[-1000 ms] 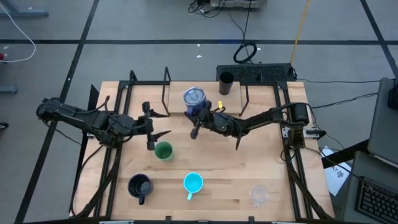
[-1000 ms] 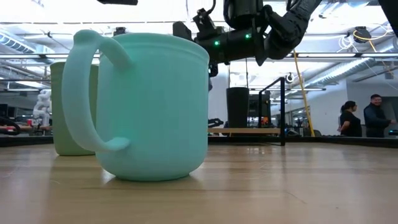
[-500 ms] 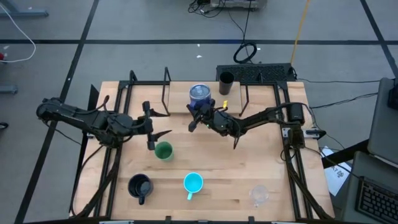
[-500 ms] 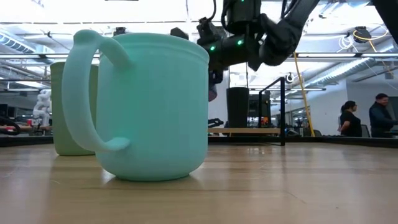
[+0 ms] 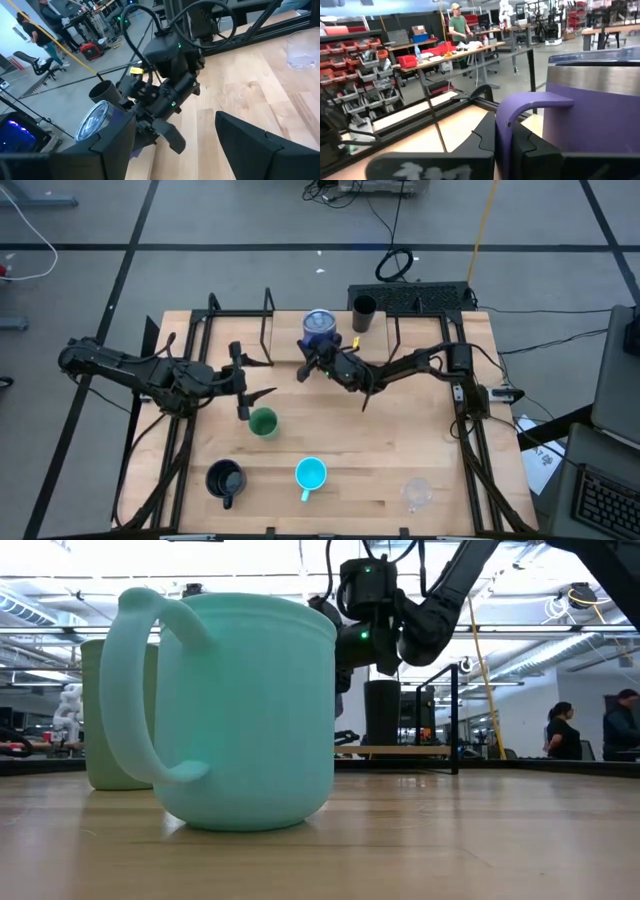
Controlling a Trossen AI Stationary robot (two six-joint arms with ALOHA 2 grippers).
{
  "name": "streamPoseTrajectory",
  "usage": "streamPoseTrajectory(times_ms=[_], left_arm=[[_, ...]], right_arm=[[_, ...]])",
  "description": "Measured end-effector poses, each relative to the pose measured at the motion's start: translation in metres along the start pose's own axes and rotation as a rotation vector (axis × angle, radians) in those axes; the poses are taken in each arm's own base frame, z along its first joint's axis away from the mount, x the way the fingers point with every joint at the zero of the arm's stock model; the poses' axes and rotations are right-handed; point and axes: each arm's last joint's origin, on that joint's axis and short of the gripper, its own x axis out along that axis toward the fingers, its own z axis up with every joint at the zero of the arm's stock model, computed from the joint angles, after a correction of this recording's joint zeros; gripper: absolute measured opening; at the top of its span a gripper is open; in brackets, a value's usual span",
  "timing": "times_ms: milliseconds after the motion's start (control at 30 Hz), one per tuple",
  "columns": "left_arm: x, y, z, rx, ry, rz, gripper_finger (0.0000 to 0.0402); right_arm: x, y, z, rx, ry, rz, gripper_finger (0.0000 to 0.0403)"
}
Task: Stack small to large cups/mugs on shelf
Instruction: Put the purple mug on the shelf
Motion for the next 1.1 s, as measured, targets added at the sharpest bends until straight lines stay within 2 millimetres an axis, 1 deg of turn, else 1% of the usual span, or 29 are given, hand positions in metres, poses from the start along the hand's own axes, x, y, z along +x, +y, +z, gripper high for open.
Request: streamPoseTrajectory(times_ms=[433,567,700,867,1000,1100], left_arm=[[0.0,0.0,0.0,0.007,0.003,-0.002,0.0273],[0.0,0.0,0.0,0.009,0.003,-0.002,0.0273],[0.0,0.0,0.0,0.019,0.001,-0.001,0.0273],[0.0,0.0,0.001,0.017,-0.006,0.0,0.0273],[0.0,0.0,0.001,0.017,-0.005,0.0,0.0273],[0.0,0.0,0.001,0.018,-0.005,-0.001,0.0273]], right_arm=[[0.009,-0.016,0.0,-0.001,0.019,-0.046,0.0002],[0.008,-0.016,-0.001,0.008,0.018,-0.047,0.0002],[0.009,-0.012,-0.011,0.039,-0.029,-0.026,0.0002],[0.019,-0.009,-0.022,0.038,-0.034,-0.029,0.0002],[0.029,-0.012,-0.022,0.03,-0.044,-0.044,0.0002],[0.032,-0.017,-0.022,0.022,-0.039,-0.084,0.0002]])
